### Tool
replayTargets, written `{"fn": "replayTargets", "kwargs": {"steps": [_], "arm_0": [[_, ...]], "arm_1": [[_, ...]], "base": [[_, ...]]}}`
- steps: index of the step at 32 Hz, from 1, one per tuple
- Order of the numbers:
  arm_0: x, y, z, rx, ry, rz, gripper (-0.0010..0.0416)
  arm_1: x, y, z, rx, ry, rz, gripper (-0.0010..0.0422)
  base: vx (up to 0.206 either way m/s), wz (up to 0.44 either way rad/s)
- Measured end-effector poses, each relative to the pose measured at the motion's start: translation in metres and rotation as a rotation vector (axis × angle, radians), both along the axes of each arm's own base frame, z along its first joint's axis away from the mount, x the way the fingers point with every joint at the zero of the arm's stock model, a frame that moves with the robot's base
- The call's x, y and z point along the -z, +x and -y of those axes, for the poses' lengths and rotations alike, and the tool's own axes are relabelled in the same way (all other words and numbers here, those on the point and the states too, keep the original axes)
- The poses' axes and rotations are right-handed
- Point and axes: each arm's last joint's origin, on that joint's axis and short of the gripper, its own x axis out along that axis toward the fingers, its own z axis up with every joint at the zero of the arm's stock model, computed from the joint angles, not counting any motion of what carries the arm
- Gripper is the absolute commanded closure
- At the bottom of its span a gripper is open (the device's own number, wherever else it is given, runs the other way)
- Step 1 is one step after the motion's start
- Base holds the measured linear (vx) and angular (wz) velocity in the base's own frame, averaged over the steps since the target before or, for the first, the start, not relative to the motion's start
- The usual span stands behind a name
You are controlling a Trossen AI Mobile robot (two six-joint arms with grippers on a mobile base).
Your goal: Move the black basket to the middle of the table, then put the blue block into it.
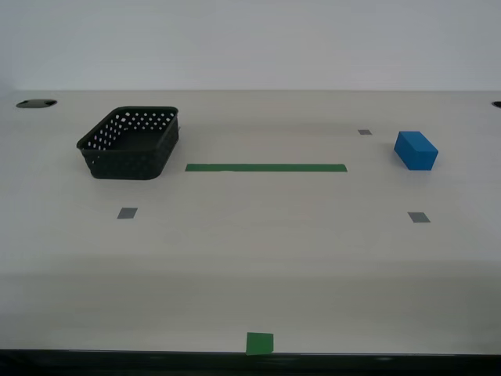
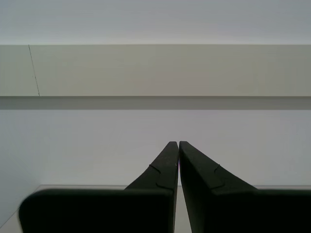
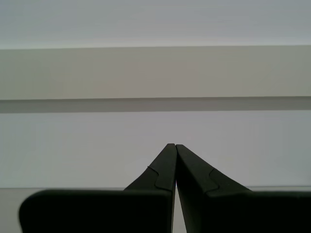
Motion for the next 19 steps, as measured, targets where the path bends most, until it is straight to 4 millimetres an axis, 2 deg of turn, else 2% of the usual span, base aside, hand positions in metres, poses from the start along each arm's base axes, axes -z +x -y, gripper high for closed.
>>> {"fn": "replayTargets", "kwargs": {"steps": [19], "arm_0": [[0.0, 0.0, 0.0, 0.0, 0.0, 0.0, 0.0405]], "arm_1": [[0.0, 0.0, 0.0, 0.0, 0.0, 0.0, 0.0412]], "base": [[0.0, 0.0]]}}
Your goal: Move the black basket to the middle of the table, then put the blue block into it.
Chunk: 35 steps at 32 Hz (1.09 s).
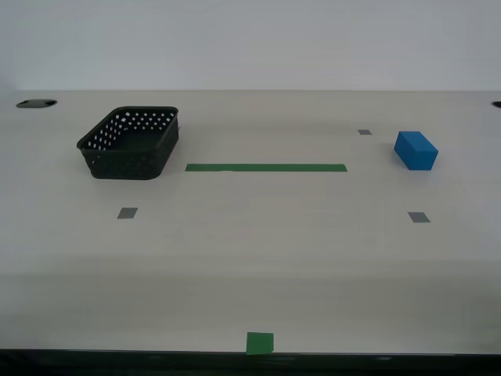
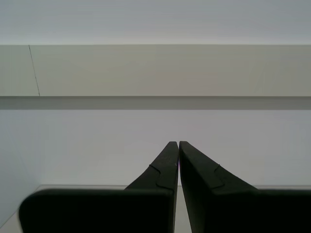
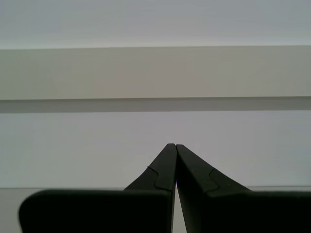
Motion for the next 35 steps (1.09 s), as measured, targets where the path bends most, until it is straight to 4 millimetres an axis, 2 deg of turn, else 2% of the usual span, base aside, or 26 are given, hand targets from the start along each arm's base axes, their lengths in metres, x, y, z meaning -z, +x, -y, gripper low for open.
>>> {"fn": "replayTargets", "kwargs": {"steps": [16, 21, 24, 31, 35], "arm_0": [[0.0, 0.0, 0.0, 0.0, 0.0, 0.0, 0.0405], [-0.01, 0.005, 0.0, 0.0, -0.004, -0.087, 0.0405], [-0.024, 0.009, 0.0, 0.0, -0.016, -0.215, 0.0405], [-0.059, 0.005, 0.0, -0.003, -0.029, -0.401, 0.0406], [-0.071, 0.0, 0.0, -0.004, -0.029, -0.481, 0.0406]], "arm_1": [[0.0, 0.0, 0.0, 0.0, -0.004, 0.0, 0.0412], [-0.005, 0.004, 0.0, 0.002, -0.036, -0.108, 0.0412], [-0.018, 0.008, 0.0, -0.001, -0.026, -0.284, 0.0412], [-0.065, 0.012, 0.0, 0.001, -0.001, -0.488, 0.0412], [-0.083, 0.018, 0.0, 0.001, 0.001, -0.636, 0.0412]], "base": [[0.0, 0.0], [0.0, 0.0], [0.0, 0.0], [0.0, 0.0], [0.0, 0.0]]}}
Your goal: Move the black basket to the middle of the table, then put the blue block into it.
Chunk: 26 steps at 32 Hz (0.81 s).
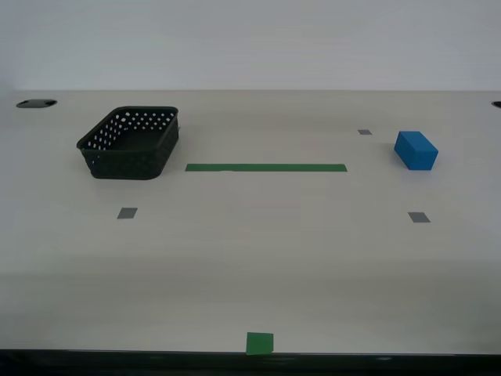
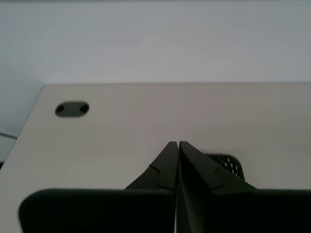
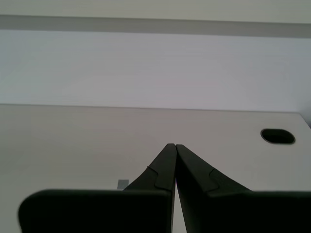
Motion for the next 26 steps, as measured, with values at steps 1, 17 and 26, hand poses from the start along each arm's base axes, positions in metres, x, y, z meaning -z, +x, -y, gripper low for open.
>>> {"fn": "replayTargets", "kwargs": {"steps": [1, 17, 26], "arm_0": [[-0.001, -0.001, 0.0, 0.0, 0.0, -0.014, 0.0406], [0.043, 0.022, 0.0, 0.0, 0.0, -0.381, 0.0405], [0.095, 0.063, 0.0, -0.001, -0.001, -0.56, 0.0403]], "arm_1": [[-0.002, 0.002, 0.0, 0.0, 0.0, -0.028, 0.0412], [0.052, 0.061, 0.001, 0.022, 0.024, -0.482, 0.0412], [0.108, 0.101, 0.001, 0.039, 0.038, -0.596, 0.0412]], "base": [[0.0, 0.0], [0.0, 0.0], [0.0, 0.0]]}}
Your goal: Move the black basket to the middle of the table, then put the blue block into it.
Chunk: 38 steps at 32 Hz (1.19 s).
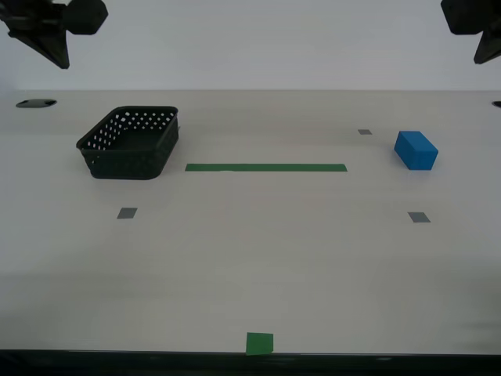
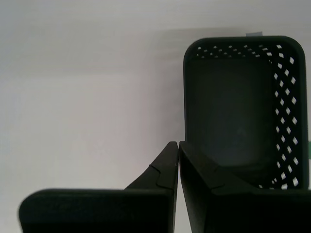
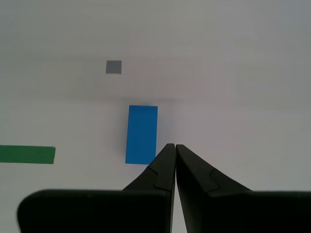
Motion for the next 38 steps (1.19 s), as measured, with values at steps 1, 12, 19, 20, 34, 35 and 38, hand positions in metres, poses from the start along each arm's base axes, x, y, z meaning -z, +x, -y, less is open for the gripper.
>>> {"fn": "replayTargets", "kwargs": {"steps": [1, 12, 19, 20, 34, 35, 38], "arm_0": [[0.005, 0.003, 0.0, -0.001, 0.0, -0.018, 0.0403], [0.017, 0.034, 0.0, -0.001, 0.0, -0.14, 0.0403], [0.01, 0.055, -0.002, 0.001, 0.003, -0.182, 0.0403], [0.01, 0.056, -0.002, 0.001, 0.003, -0.182, 0.0403], [0.008, 0.061, -0.002, 0.016, 0.013, -0.141, 0.0403], [0.008, 0.061, -0.002, 0.017, 0.013, -0.138, 0.0403], [0.007, 0.062, -0.002, 0.017, 0.014, -0.133, 0.0403]], "arm_1": [[0.006, 0.005, 0.0, 0.0, 0.0, -0.006, 0.0412], [0.022, 0.018, 0.001, 0.005, 0.002, -0.015, 0.0412], [0.049, 0.025, 0.001, -0.003, -0.002, -0.103, 0.0412], [0.052, 0.026, 0.001, -0.003, -0.002, -0.112, 0.0412], [0.05, 0.043, 0.004, 0.014, -0.005, -0.066, 0.0412], [0.049, 0.043, 0.004, 0.018, -0.015, -0.067, 0.0412], [0.047, 0.042, 0.006, 0.021, -0.047, -0.079, 0.0412]], "base": [[0.0, 0.0], [0.0, 0.0], [0.0, 0.0], [0.0, 0.0], [0.0, 0.0], [0.0, 0.0], [0.0, 0.0]]}}
